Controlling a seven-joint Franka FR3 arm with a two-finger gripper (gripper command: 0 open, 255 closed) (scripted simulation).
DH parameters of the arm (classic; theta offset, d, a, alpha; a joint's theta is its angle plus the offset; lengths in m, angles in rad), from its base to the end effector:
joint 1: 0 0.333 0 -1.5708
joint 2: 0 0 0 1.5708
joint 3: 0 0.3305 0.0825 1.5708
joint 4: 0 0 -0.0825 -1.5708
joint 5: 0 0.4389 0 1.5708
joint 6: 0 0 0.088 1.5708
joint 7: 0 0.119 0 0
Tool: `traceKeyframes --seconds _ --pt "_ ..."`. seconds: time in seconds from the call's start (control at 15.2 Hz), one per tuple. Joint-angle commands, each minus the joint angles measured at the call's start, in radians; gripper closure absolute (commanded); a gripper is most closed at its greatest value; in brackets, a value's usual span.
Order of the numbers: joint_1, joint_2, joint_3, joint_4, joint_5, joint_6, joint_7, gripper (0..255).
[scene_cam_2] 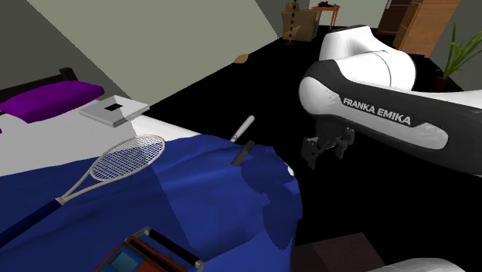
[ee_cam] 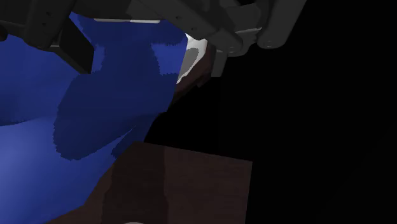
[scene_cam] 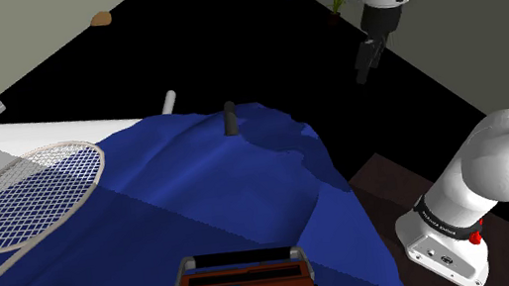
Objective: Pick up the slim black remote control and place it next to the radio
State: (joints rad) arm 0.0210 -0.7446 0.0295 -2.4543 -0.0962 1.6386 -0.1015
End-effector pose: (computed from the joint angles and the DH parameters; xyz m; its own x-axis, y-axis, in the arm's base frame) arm 0.3622 0.0085 0.5285 0.9855 0.1479 -0.0830 0.1564 -0.9819 0.1071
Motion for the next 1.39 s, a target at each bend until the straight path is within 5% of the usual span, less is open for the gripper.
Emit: traceKeyframes --seconds 0.0,0.66,1.32 --pt "0.000 0.000 0.000 0.000 0.000 0.000 0.000 0" --pt "-0.012 0.360 0.123 0.139 0.132 0.173 0.338 0" --pt "-0.016 0.759 0.177 0.408 0.177 0.284 0.632 0"
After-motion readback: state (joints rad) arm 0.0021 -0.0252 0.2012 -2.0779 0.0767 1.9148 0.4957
